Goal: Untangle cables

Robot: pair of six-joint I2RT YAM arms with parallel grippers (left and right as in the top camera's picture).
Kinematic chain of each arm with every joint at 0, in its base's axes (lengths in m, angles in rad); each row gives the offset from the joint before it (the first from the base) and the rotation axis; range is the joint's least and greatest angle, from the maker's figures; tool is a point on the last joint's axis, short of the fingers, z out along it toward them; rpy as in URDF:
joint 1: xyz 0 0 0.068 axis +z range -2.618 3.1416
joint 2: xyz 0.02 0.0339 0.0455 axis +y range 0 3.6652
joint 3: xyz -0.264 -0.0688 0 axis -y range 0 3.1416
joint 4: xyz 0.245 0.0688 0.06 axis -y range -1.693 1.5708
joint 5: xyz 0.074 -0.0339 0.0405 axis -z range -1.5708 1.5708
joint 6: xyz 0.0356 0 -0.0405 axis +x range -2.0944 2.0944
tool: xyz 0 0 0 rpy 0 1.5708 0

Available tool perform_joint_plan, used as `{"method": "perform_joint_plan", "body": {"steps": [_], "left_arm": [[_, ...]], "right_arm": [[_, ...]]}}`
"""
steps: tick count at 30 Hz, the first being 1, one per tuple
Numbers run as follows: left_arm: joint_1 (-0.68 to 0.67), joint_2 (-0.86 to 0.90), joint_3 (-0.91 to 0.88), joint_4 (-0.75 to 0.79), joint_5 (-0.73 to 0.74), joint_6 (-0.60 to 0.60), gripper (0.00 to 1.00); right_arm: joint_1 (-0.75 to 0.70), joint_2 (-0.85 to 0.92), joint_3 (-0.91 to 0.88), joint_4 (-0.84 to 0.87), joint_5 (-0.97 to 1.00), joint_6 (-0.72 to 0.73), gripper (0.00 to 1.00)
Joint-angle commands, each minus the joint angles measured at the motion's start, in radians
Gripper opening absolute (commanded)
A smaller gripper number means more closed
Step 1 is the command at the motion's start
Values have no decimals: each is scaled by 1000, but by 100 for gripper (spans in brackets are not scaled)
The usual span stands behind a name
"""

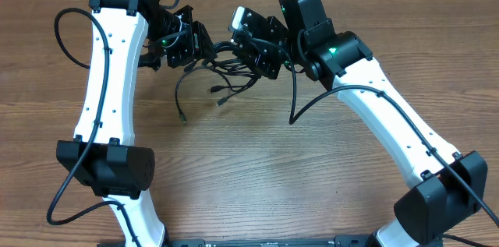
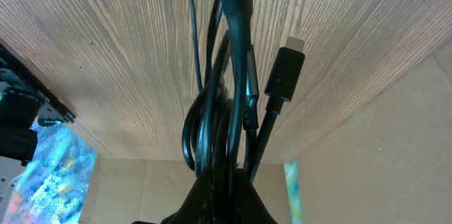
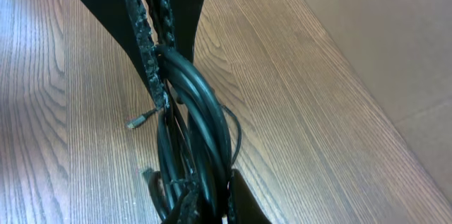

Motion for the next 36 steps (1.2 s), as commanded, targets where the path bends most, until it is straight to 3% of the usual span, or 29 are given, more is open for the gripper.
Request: {"method": "perform_joint_plan", "body": {"steps": [1, 6, 10, 19, 28, 36], "left_arm": [[-9, -23, 8, -7, 42, -6, 4], [-6, -23, 8, -7, -40, -54, 4], [-5, -23, 8, -7, -132, -93, 4], [6, -23, 8, -3, -167, -100, 5], [8, -23, 8, -3, -183, -100, 4], [8, -23, 8, -8, -187, -100, 4]], "right_arm": [[7, -28, 12, 15, -35, 14, 4], [-23, -28, 12, 15, -39, 76, 4], [-81, -28, 12, 12, -177, 101, 4], [-181, -28, 12, 10, -403, 101, 4], [-186, -28, 12, 8, -380, 103, 4], [-248, -27, 12, 19, -170, 359, 4]]}}
